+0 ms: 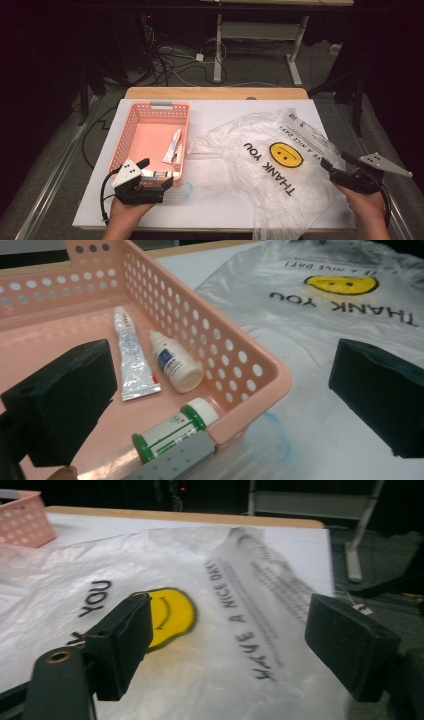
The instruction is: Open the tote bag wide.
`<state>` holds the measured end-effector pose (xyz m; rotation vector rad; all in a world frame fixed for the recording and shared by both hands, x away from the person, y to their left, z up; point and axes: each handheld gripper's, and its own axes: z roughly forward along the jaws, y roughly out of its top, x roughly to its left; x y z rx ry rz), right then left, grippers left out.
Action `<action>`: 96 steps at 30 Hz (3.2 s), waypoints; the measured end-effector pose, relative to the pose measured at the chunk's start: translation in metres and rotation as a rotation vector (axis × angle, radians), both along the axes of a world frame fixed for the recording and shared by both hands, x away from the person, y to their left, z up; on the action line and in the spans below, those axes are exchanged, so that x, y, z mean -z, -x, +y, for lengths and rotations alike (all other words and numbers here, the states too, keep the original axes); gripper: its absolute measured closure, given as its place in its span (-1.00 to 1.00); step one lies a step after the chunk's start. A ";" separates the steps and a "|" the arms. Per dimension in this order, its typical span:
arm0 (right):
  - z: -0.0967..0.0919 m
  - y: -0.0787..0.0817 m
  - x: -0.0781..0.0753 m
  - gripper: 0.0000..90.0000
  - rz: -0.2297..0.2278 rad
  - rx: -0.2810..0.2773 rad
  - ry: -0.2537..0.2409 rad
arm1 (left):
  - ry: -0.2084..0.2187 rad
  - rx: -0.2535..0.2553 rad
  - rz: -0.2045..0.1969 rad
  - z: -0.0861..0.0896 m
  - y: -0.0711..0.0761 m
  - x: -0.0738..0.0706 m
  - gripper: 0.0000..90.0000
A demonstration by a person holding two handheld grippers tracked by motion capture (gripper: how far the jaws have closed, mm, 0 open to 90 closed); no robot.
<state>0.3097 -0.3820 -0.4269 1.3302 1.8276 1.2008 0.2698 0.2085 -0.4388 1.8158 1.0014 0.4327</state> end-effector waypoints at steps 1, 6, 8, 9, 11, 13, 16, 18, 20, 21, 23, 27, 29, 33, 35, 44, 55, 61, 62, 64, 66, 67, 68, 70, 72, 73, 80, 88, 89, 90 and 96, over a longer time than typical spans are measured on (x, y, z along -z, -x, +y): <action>0.003 -0.001 0.001 -0.60 0.001 -0.017 0.005 | -0.017 -0.006 0.003 0.000 0.000 0.000 -1.00; 0.025 -0.005 0.004 -0.85 0.010 -0.083 0.019 | -0.018 -0.006 0.000 0.000 0.000 0.000 -1.00; 0.038 -0.006 0.005 -1.00 0.024 -0.113 0.020 | -0.001 0.006 0.000 0.000 -0.001 -0.001 -1.00; 0.038 -0.006 0.005 -1.00 0.024 -0.113 0.020 | 0.006 0.008 0.003 0.001 -0.001 -0.001 -1.00; 0.046 -0.006 0.006 -1.00 0.027 -0.128 0.027 | 0.012 0.021 0.015 0.001 -0.001 -0.001 -1.00; 0.053 -0.007 0.006 -1.00 0.032 -0.151 0.012 | -0.002 0.025 0.015 0.002 -0.001 -0.002 -1.00; 0.067 -0.010 0.007 -1.00 0.037 -0.175 0.019 | 0.015 0.024 0.022 0.004 -0.002 -0.002 -1.00; 0.071 -0.010 0.007 -1.00 0.034 -0.184 0.023 | 0.013 0.022 0.024 0.004 -0.002 -0.001 -1.00; 0.078 -0.012 0.008 -1.00 0.038 -0.200 0.025 | 0.003 0.028 0.021 0.004 -0.001 0.000 -1.00; 0.081 -0.013 0.008 -1.00 0.038 -0.207 0.030 | -0.001 0.027 0.015 0.003 0.000 0.000 -1.00; 0.092 -0.014 0.010 -1.00 0.048 -0.241 0.038 | 0.003 0.028 0.006 0.002 0.001 0.000 -1.00; 0.104 -0.013 0.010 -0.97 0.054 -0.272 0.045 | 0.002 0.031 -0.004 -0.001 0.002 0.000 -1.00; 0.112 -0.014 0.010 -0.93 0.060 -0.303 0.042 | -0.001 0.034 -0.006 -0.001 0.002 0.000 -1.00; 0.128 -0.017 0.013 -0.93 0.071 -0.334 0.053 | 0.002 0.035 -0.014 -0.002 0.003 0.001 -1.00; 0.137 -0.018 0.013 -0.93 0.072 -0.345 0.061 | 0.003 0.034 -0.018 -0.002 0.004 0.000 -1.00; 0.166 -0.028 0.013 -0.91 0.080 -0.390 0.063 | 0.007 0.035 -0.025 -0.001 0.005 0.000 -1.00; 0.189 -0.019 0.025 -0.55 0.145 -0.490 0.096 | 0.009 0.028 -0.027 0.000 0.006 -0.001 -1.00; 0.195 -0.017 0.033 -0.28 0.202 -0.515 0.127 | 0.002 0.039 -0.025 -0.003 0.005 0.000 -1.00; 0.196 -0.017 0.034 -0.25 0.207 -0.515 0.142 | 0.001 0.039 -0.025 -0.003 0.005 0.000 -1.00; 0.197 -0.017 0.037 -0.23 0.218 -0.523 0.155 | 0.000 0.038 -0.024 -0.002 0.005 0.000 -1.00; 0.199 -0.016 0.040 -0.24 0.233 -0.528 0.175 | 0.004 0.036 -0.023 -0.001 0.005 0.000 -1.00; 0.200 -0.016 0.041 -0.27 0.240 -0.531 0.187 | 0.004 0.035 -0.023 -0.001 0.005 0.000 -1.00; 0.200 -0.016 0.042 -0.30 0.252 -0.533 0.195 | 0.004 0.035 -0.023 -0.001 0.005 0.000 -1.00; 0.202 -0.015 0.045 -0.34 0.265 -0.537 0.207 | 0.006 0.037 -0.022 0.000 0.005 0.000 -1.00; 0.202 -0.015 0.047 -0.34 0.272 -0.537 0.223 | 0.007 0.036 -0.021 0.000 0.005 0.000 -1.00; 0.202 -0.015 0.047 -0.34 0.275 -0.535 0.226 | 0.008 0.037 -0.021 0.000 0.005 0.000 -1.00; 0.204 -0.018 0.055 -0.17 0.291 -0.526 0.258 | 0.012 0.037 -0.019 0.001 0.005 0.000 -1.00; 0.197 -0.019 0.053 0.11 0.283 -0.525 0.224 | 0.009 0.038 -0.016 0.001 0.004 0.001 -1.00; 0.196 -0.019 0.052 0.12 0.283 -0.528 0.225 | 0.007 0.037 -0.016 0.000 0.004 0.001 -1.00; 0.195 -0.020 0.052 0.14 0.283 -0.524 0.222 | 0.007 0.037 -0.016 0.000 0.004 0.001 -1.00; 0.187 -0.020 0.049 0.19 0.282 -0.520 0.189 | 0.009 0.036 -0.016 0.001 0.004 0.000 -1.00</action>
